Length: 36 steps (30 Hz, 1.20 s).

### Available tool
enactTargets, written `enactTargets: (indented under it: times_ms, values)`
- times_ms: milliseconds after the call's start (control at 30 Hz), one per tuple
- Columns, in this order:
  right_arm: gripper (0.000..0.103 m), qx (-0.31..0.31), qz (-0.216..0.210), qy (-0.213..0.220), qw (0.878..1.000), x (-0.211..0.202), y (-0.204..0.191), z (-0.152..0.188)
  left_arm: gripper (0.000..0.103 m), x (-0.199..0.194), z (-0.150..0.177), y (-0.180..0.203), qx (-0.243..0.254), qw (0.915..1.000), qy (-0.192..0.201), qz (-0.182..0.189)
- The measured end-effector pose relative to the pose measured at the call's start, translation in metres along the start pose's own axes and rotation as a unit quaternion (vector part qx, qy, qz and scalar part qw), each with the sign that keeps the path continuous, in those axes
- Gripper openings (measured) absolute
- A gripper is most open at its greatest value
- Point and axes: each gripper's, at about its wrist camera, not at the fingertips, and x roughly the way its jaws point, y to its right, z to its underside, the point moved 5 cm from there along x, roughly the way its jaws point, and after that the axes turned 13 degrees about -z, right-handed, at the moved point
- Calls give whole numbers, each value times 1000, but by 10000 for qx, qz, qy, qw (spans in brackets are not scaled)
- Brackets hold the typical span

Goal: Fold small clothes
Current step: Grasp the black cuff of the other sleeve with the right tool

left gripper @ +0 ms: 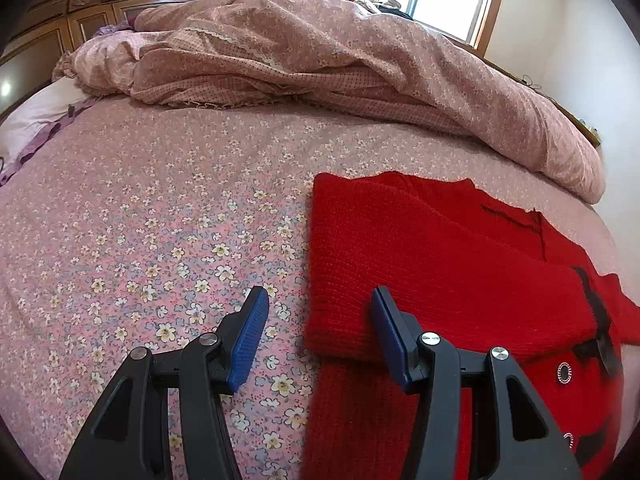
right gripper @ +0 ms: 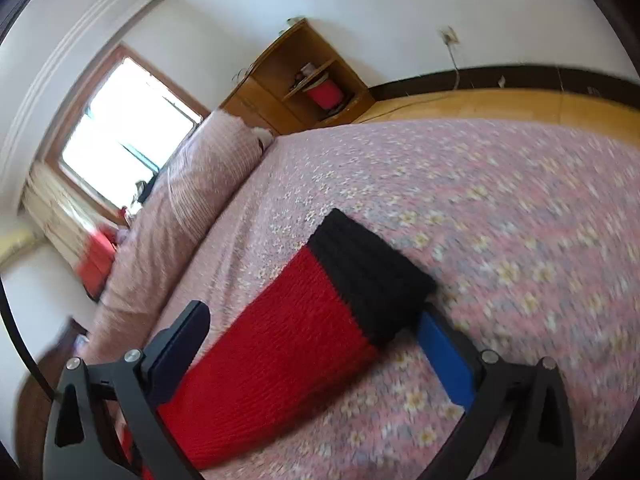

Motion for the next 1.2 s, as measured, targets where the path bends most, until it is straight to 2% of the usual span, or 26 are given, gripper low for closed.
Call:
enactTargets:
  times_ms: [133, 167, 200, 300, 467, 500, 600, 633, 700, 800, 833, 900, 1000, 1133, 1200]
  values:
    - [99, 125, -134, 246, 9995, -3, 1, -6, 47, 2, -1, -1, -31, 10000, -47, 21]
    - [90, 183, -137, 315, 9992, -8, 5, -8, 47, 1, -1, -2, -50, 10000, -30, 10]
    - [73, 243, -128, 355, 9990, -8, 8, -9, 47, 1, -2, -3, -56, 10000, -25, 4]
    - [49, 465, -26, 433, 9980, -13, 22, -7, 47, 1, -3, -5, -80, 10000, -31, 10]
    - [32, 782, -120, 655, 9947, -23, 29, -6, 47, 2, -3, -8, -174, 9998, -87, 29]
    - [31, 837, -153, 692, 9940, -24, 29, -5, 47, 3, -3, -8, -192, 9998, -100, 37]
    - [34, 1029, -5, 795, 9915, -31, 30, -1, 47, 2, -4, -9, -213, 9997, -97, 35]
    - [38, 1119, 147, 786, 9905, -35, 30, 2, 47, 2, -5, -9, -215, 9997, -87, 27]
    - [61, 1070, 170, 647, 9920, -36, 27, 4, 47, 3, -5, -8, -219, 9997, -89, 28]
    - [79, 353, 397, 89, 9985, -21, 10, 5, 47, 5, -3, -6, -217, 9997, -128, 38]
    - [83, 181, 405, 3, 9990, -16, 5, 5, 47, 6, -2, -6, -206, 9997, -143, 43]
    - [102, -17, 278, -40, 9996, -8, 0, 4, 47, 6, -1, -6, -206, 9997, -141, 29]
    - [103, -218, 5, 79, 9997, 0, -2, 0, 47, 5, 0, -6, -223, 9997, -131, 39]
    - [101, 154, -754, 637, 9950, -15, 4, -12, 47, 6, -1, -7, -266, 9995, -164, 67]
    - [90, 409, -1102, 915, 9888, -23, 10, -13, 47, 7, -1, -7, -290, 9994, -180, 68]
